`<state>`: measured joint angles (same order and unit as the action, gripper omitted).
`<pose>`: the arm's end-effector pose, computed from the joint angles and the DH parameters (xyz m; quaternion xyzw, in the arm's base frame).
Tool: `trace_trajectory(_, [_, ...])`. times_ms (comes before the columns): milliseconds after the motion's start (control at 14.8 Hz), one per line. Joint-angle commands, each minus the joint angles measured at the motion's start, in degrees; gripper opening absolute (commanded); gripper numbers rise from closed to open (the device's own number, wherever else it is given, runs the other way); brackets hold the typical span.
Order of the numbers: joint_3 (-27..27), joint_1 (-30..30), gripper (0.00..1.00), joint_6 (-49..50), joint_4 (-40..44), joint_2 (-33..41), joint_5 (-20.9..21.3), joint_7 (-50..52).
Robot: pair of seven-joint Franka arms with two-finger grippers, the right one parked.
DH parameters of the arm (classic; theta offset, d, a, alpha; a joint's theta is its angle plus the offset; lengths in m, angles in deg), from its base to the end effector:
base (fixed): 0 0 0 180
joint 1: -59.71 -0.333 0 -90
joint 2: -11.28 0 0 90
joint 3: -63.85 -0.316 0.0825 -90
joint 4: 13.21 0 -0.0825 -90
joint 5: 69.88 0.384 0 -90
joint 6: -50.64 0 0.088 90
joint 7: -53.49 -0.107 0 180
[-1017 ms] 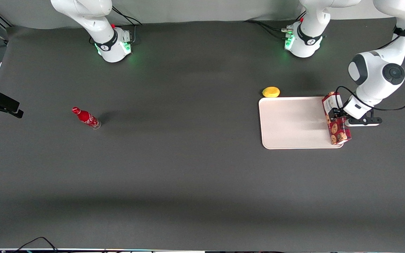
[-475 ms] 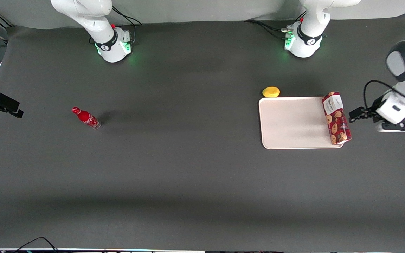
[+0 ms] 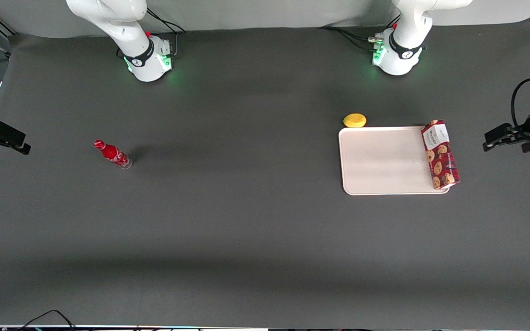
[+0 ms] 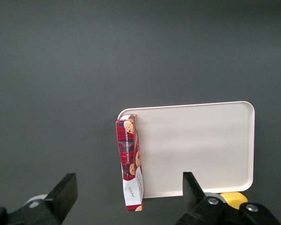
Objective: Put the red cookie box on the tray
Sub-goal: 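Open the left gripper and withdraw it from the box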
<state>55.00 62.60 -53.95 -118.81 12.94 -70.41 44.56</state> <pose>0.5521 0.0577 0.5326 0.9997 -0.0248 0.0063 0.0059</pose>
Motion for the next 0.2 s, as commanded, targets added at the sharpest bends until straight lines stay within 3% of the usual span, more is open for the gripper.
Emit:
trace_trajectory(0, [1.03, 0.36, 1.0, 5.18, 6.71, -0.87, 1.67, 0.49])
trace_trajectory(136, [1.03, 0.45, 1.0, 5.19, 7.24, -0.87, 1.5, 0.23])
